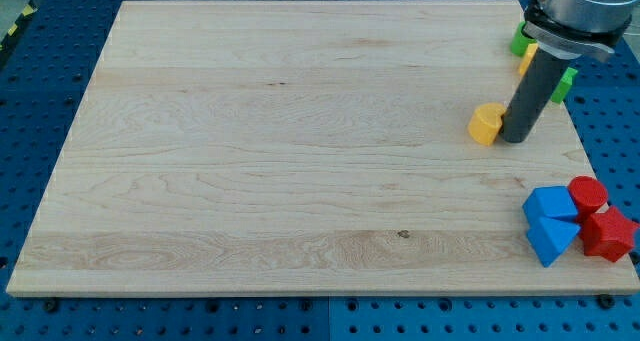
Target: Push the yellow heart towards the top center of the board
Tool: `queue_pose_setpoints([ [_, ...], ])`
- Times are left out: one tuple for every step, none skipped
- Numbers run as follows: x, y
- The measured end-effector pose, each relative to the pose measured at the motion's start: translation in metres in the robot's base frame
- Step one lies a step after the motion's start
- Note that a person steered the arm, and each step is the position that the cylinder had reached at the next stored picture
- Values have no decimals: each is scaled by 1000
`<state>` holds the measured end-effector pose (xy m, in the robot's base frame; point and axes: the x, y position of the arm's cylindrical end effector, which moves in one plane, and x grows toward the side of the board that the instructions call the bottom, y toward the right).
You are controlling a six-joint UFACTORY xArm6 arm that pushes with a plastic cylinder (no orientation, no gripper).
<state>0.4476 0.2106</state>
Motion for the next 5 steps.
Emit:
queue_pose_setpoints([
  [-1, -21],
  [-9, -35],
  [-20, -51],
  [-35, -67],
  [-36, -88],
])
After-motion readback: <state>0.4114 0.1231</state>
